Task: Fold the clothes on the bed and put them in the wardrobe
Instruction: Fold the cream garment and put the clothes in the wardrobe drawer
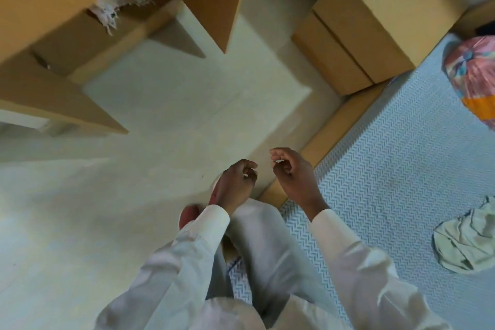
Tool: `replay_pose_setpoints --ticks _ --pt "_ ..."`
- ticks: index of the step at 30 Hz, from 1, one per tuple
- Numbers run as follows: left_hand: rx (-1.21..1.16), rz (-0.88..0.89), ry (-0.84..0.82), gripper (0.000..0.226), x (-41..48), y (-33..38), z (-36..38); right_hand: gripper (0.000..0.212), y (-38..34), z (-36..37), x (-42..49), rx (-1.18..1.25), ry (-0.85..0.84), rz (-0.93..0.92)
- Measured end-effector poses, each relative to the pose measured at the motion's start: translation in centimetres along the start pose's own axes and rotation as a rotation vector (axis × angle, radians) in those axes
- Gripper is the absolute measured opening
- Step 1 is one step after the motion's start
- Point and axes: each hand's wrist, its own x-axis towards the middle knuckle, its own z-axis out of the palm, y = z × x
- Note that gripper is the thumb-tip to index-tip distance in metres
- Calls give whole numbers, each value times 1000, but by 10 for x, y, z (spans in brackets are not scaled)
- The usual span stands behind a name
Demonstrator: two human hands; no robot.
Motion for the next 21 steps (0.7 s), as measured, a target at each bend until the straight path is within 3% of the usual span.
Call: replay_pose_setpoints --ticks 11,17,21 --pt "-74 180 64 17 116 -63 108 26 140 14 10 208 247 -99" --pt "-16 397 14 23 73 -19 210 21 219 -40 -52 336 313 -188" --pt "236 595 -137 22 27 -5 307 19 296 -99 -111 428 479 -154"
